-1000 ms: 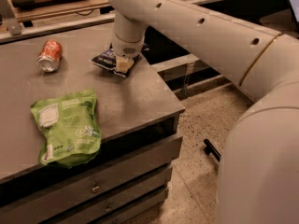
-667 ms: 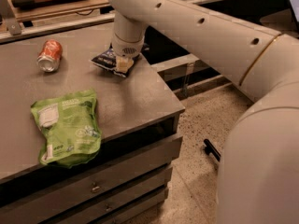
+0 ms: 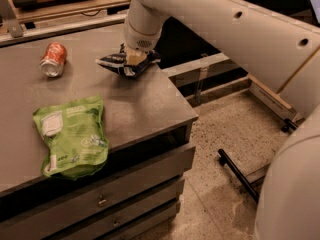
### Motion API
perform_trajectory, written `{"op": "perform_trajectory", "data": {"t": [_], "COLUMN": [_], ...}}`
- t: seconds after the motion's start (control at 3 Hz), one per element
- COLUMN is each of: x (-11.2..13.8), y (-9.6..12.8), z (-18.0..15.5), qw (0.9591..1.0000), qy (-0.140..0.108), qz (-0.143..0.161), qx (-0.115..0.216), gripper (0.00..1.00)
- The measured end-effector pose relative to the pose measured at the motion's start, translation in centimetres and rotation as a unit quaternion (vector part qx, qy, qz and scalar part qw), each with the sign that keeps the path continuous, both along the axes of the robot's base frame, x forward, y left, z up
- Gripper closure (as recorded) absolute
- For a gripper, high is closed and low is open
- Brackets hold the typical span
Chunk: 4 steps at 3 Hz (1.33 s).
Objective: Pick blue chip bag
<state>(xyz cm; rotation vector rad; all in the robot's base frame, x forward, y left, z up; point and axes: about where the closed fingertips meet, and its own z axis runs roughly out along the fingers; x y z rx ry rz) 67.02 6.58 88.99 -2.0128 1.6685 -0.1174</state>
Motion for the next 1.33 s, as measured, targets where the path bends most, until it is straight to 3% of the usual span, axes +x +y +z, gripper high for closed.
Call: {"op": "perform_trajectory", "data": {"t": [0.33,0.67,1.0,1.33], "x": [-0.3,-1.0,-1.9,-1.7], "y": [-0.3,-0.7,-1.2,-2.3], "z": [3.0,5.5,8.1,8.9], "qw": [0.9988,0.9949,0.9868,0.9772], "qy": [-0.048,-0.101,-0.157,-0.185], "qz": [0.002,0.006,0.009,0.017], "qx": [0.004,0.008,0.037,0.102], "gripper": [1.00,1.00,1.00,1.00]}}
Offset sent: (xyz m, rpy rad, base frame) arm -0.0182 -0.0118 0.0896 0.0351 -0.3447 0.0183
